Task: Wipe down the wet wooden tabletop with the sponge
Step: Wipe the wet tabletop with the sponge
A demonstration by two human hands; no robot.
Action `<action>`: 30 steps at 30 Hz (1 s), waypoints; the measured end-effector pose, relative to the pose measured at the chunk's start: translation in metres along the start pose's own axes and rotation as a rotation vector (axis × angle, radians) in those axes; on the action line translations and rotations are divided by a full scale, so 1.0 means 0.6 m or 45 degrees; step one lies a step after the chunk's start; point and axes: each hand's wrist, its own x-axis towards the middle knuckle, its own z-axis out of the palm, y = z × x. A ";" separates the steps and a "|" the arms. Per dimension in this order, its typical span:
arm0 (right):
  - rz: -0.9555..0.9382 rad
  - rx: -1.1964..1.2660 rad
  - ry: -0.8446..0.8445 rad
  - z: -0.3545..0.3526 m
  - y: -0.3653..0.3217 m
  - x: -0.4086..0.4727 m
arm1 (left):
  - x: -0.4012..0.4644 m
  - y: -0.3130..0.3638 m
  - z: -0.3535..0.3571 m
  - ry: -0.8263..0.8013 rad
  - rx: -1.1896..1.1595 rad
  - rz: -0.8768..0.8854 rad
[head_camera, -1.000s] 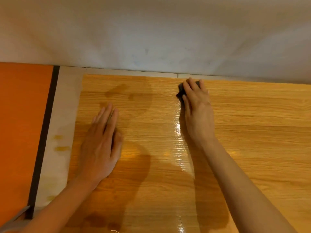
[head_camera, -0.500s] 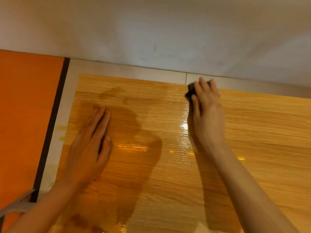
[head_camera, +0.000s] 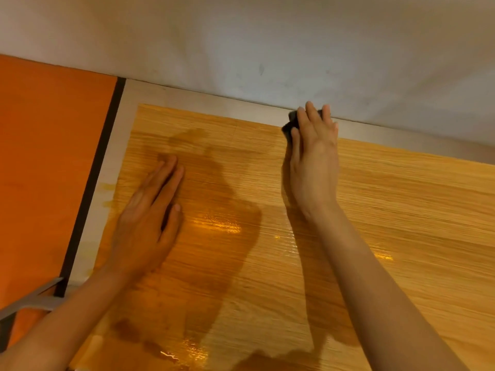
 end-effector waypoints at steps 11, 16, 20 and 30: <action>-0.264 -0.003 -0.143 0.048 -0.072 -0.038 | 0.002 0.004 0.000 -0.004 -0.033 -0.011; -0.251 -0.165 -0.150 0.095 -0.113 0.022 | 0.000 0.000 0.001 -0.003 -0.017 0.012; -0.269 -0.167 -0.125 0.012 -0.025 0.012 | 0.001 -0.001 0.002 0.005 0.000 0.014; 0.025 -0.519 -0.052 -0.021 -0.006 0.034 | 0.003 -0.004 0.002 -0.006 0.045 0.010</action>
